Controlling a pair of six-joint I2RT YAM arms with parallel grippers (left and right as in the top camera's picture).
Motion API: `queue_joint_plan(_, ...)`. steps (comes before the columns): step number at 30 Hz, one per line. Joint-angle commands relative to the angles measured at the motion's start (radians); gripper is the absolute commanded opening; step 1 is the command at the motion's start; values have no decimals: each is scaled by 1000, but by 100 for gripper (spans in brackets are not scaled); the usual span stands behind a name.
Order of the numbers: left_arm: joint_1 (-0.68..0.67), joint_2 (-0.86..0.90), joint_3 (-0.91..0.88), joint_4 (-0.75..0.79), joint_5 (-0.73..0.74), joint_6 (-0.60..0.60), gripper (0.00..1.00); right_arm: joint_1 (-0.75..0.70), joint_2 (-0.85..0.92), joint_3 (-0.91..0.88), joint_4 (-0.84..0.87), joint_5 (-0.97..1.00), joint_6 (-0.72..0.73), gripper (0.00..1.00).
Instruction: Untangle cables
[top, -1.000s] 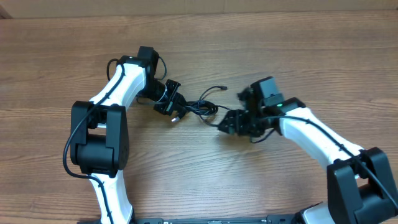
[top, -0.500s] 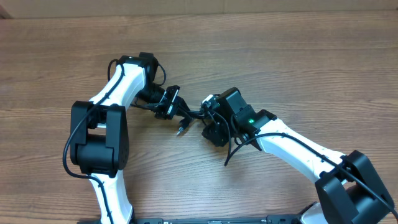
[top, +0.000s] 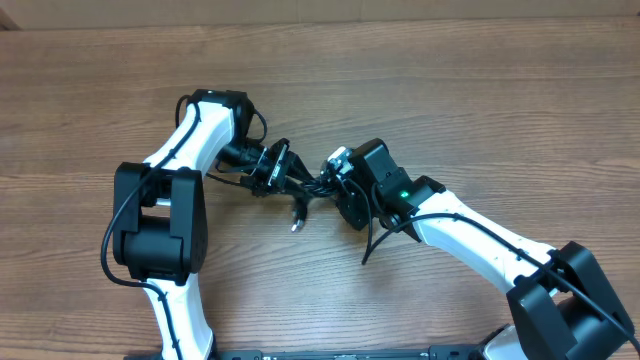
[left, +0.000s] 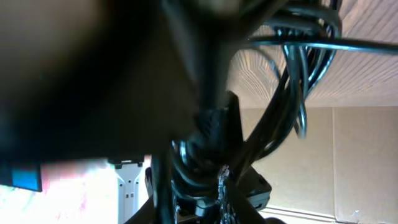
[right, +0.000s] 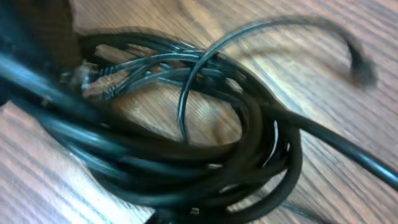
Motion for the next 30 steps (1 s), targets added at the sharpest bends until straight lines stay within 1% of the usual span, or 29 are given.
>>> queue_joint_plan(1,-1,9,17,-3,14,-6,17,4,1,0,-19,-144,29,4)
queue_joint_plan(2,0,9,17,3,-5,-11,12,4,1,0,-26,-161,30,4)
queue_joint_plan(3,0,9,17,17,-16,-16,4,4,1,0,-29,-160,30,4)
queue_joint_plan(9,-1,9,17,66,-39,-17,4,3,1,0,-25,-156,29,5)
queue_joint_plan(11,-2,9,17,70,-30,-24,4,3,1,0,-24,-156,28,20)
queue_joint_plan(13,-2,9,17,63,22,-24,4,3,1,0,-23,-156,16,28)
queue_joint_plan(14,-2,9,17,57,56,-24,4,3,1,0,-23,-156,-14,36)
queue_joint_plan(16,-2,9,17,35,103,-24,4,3,1,0,-23,-156,-52,42)
queue_joint_plan(18,-3,9,17,12,138,-24,4,3,1,0,-22,-150,-77,44)
queue_joint_plan(19,-6,9,17,11,200,-23,4,3,1,0,-16,-82,-80,44)
queue_joint_plan(22,-8,9,17,13,257,-20,5,3,1,0,-2,11,-80,45)
queue_joint_plan(25,-6,9,17,23,252,-24,5,3,1,0,2,20,-68,47)
queue_joint_plan(27,-6,9,17,23,257,-24,4,3,1,0,11,22,-30,47)
queue_joint_plan(30,-8,9,17,24,287,-24,4,3,1,0,77,29,3,47)
